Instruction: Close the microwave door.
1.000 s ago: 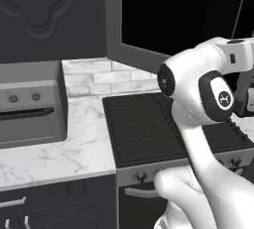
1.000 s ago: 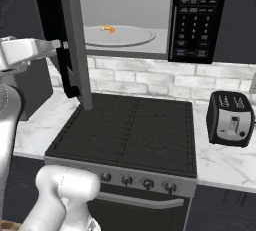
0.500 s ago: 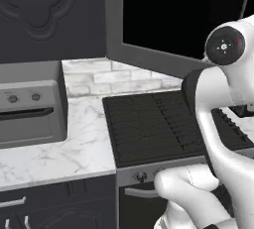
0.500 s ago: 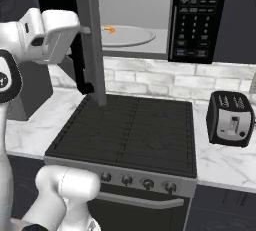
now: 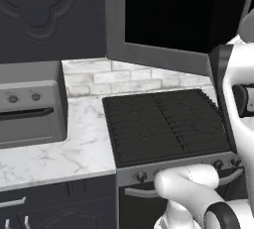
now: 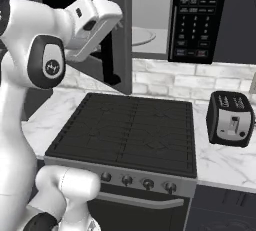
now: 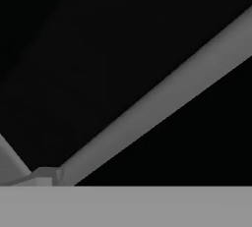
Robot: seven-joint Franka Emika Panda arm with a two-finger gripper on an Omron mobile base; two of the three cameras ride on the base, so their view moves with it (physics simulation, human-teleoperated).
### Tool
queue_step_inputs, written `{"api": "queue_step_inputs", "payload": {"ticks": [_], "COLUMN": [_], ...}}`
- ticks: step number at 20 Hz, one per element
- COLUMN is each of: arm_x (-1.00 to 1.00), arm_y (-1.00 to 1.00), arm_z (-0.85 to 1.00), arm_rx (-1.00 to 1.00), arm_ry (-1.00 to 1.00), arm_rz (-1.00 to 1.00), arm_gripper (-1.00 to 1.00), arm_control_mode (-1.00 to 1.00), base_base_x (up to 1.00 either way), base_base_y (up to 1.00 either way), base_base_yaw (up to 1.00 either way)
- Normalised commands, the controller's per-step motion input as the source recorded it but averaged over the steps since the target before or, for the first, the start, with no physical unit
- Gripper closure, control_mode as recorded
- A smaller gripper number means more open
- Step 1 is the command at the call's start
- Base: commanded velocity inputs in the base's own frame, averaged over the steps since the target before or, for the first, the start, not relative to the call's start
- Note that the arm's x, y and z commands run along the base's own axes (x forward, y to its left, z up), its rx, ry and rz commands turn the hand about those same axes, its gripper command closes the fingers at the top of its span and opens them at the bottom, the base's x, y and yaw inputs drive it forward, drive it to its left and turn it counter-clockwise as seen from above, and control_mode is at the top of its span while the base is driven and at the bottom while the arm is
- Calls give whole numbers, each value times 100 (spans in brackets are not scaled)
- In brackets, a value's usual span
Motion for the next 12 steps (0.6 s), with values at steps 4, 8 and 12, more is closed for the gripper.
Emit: {"api": "queue_step_inputs", "payload": {"ticks": [4, 8, 12], "arm_x": [100, 100, 100], "arm_y": [-18, -10, -3], "arm_z": [-25, -31, -22], "arm_rx": [5, 3, 2], "arm_ry": [3, 0, 0], "arm_rz": [16, 12, 11], "arm_gripper": [-100, -100, -100], "arm_control_mode": [-100, -100, -100], "base_base_x": [0, 0, 0], "base_base_y": [0, 0, 0], "base_base_yaw": [0, 0, 0]}}
